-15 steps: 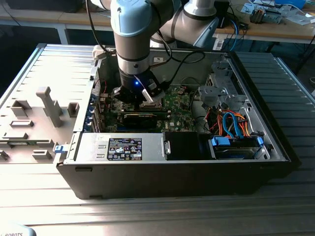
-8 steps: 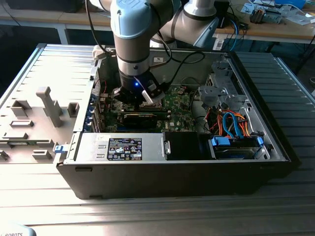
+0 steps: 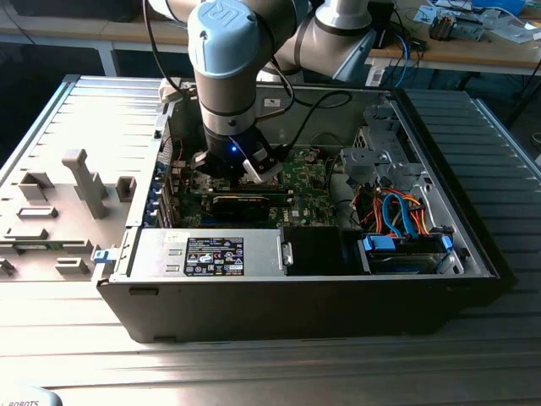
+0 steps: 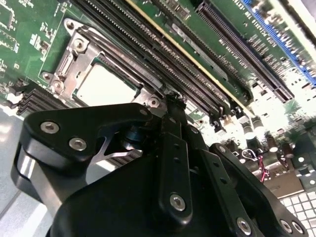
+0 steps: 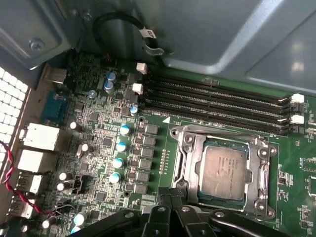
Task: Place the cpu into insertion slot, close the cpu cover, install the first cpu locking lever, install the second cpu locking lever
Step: 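Install the second cpu locking lever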
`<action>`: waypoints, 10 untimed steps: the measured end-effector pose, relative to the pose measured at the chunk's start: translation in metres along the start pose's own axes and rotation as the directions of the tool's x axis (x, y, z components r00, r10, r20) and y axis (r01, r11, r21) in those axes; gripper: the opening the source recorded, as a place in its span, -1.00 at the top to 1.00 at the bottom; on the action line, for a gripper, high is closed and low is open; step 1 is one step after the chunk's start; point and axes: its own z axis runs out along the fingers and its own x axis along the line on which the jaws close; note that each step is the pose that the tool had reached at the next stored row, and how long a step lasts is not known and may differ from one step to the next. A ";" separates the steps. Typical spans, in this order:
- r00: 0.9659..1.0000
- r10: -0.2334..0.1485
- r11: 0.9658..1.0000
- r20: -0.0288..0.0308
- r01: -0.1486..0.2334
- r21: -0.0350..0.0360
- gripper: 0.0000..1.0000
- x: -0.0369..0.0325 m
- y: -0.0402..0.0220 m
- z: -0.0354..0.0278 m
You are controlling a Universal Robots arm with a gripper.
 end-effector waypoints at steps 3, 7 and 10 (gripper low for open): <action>1.000 0.000 1.000 0.001 0.000 -0.007 0.79 0.0002 -0.0013 0.0012; 1.000 0.000 1.000 0.004 0.000 -0.020 0.79 0.0008 -0.0045 0.0017; 1.000 0.001 1.000 0.005 -0.001 -0.025 0.79 0.0010 -0.0051 0.0023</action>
